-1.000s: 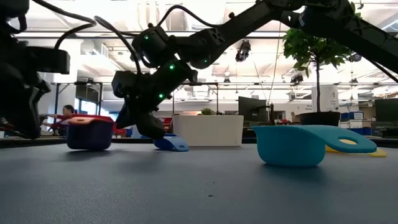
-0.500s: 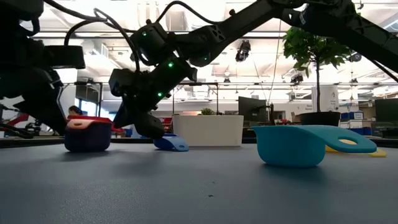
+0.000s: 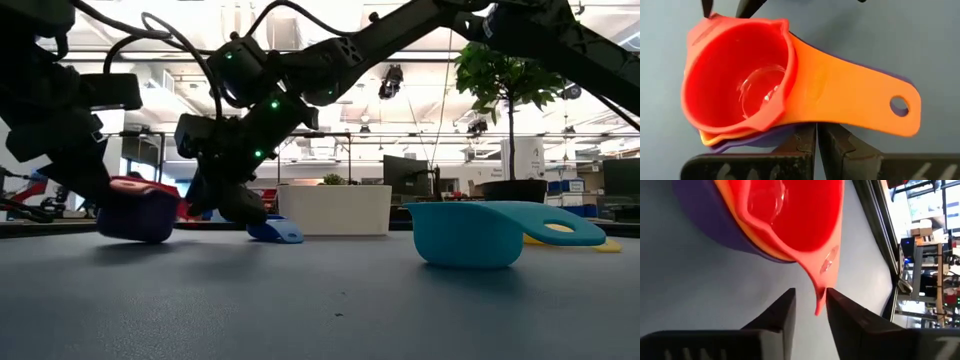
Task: Nest measuring cups in basket
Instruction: Stack the red measuring cup on top of the orange measuring cup
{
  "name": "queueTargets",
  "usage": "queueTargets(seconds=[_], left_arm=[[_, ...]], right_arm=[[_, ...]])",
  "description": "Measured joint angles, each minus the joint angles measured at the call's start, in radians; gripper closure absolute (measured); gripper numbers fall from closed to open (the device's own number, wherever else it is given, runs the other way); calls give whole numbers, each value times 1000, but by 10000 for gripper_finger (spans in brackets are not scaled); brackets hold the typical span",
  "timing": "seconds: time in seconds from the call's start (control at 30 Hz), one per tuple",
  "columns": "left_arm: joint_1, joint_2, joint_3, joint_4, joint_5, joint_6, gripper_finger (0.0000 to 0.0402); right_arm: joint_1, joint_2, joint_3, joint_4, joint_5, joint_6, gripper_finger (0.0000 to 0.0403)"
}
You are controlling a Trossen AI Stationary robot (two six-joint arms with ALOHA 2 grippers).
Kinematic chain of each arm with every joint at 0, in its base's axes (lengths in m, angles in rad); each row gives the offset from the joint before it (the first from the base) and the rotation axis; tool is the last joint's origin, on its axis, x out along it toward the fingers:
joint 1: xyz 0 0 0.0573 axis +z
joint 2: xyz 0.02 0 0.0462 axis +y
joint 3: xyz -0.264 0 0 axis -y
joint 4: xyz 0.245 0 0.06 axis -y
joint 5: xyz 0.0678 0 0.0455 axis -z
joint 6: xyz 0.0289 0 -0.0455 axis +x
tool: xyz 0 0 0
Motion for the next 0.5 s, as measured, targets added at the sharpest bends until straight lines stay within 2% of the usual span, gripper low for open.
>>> queueTargets(seconds=[0.23,0.5], left_arm=[[0,0,0,-6,13,-14,402],[-8,-5,6,-61,47,-37,402]], right_arm=[[8,-30,0,-33,23,22,265],[2,-88,0,-151,23,88,268]])
